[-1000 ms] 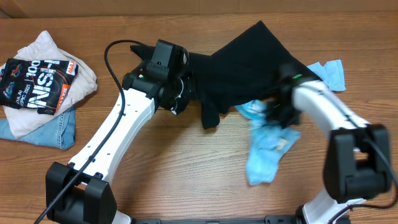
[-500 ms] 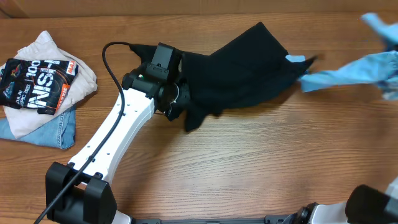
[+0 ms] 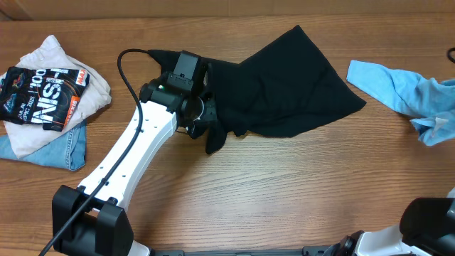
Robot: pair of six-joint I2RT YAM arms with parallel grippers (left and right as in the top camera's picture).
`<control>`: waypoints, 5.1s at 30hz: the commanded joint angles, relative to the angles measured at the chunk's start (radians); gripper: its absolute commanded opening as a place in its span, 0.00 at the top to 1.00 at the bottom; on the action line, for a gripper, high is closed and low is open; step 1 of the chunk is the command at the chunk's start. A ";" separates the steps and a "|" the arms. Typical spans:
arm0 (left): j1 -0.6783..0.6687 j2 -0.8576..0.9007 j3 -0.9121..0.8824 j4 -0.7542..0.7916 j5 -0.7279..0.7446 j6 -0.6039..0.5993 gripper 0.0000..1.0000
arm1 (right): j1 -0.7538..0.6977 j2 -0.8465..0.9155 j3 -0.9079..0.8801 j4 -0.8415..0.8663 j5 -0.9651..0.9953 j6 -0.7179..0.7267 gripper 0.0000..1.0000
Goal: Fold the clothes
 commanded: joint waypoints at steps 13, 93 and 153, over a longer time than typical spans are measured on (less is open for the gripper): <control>-0.001 0.001 0.005 -0.006 -0.014 0.025 0.96 | -0.177 -0.005 0.006 0.013 -0.244 0.035 0.77; 0.000 0.000 0.005 -0.026 -0.007 0.024 0.93 | 0.058 0.618 -0.177 0.545 -0.452 -0.403 0.83; 0.021 0.000 0.005 -0.031 -0.070 0.053 0.93 | 0.193 0.411 0.488 -0.354 -0.565 -0.448 0.25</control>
